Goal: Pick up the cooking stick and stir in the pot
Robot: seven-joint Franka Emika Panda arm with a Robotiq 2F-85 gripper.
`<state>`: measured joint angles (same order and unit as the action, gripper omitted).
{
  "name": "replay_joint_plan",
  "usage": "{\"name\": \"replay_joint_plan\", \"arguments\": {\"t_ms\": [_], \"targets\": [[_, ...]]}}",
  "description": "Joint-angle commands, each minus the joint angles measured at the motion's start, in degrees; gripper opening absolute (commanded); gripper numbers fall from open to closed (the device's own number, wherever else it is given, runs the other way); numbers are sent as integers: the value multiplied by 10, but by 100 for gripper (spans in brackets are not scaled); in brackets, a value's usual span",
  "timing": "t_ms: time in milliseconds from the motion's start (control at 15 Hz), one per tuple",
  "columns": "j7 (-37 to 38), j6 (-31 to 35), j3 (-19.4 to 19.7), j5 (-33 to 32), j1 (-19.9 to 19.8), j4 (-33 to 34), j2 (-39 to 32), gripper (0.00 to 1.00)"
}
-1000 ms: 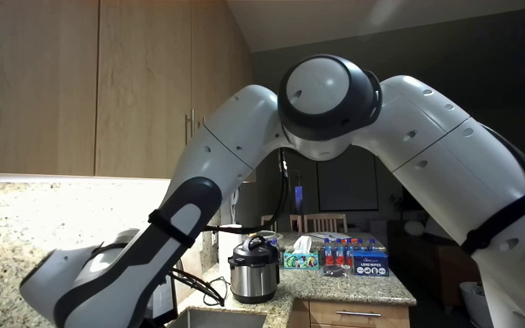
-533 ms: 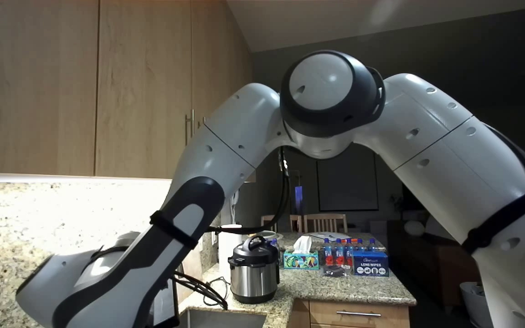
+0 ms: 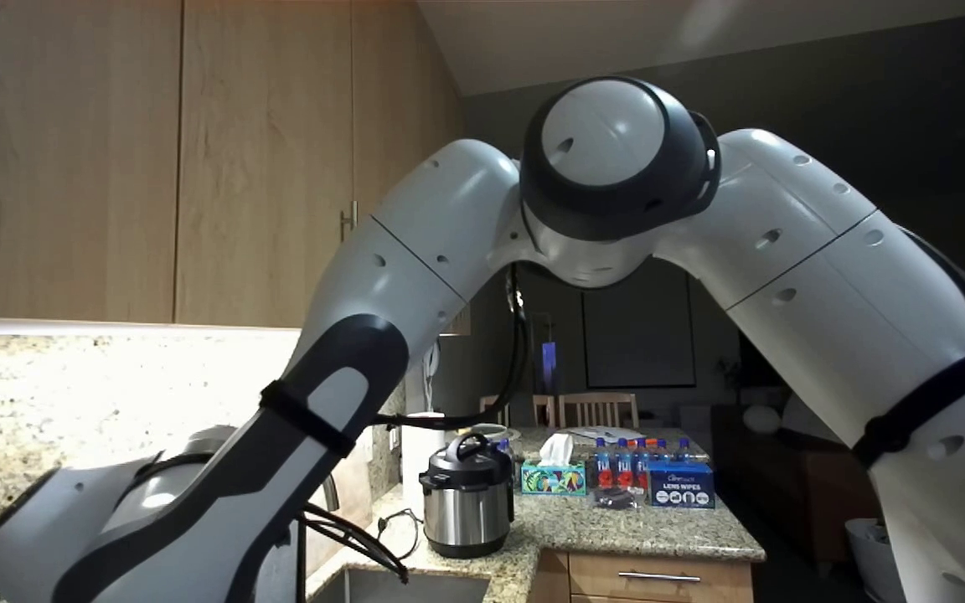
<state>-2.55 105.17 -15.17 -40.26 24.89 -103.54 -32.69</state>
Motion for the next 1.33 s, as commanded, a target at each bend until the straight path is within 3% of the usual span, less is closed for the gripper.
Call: {"name": "replay_joint_plan", "arguments": {"t_ms": [0,800,1267], "targets": [[2,35,5,9,-14,-13,20,9],[-23,49,6,-1,-42,-141,113,9],[-60,9,-11,2,-25,-121,81,9]]}}
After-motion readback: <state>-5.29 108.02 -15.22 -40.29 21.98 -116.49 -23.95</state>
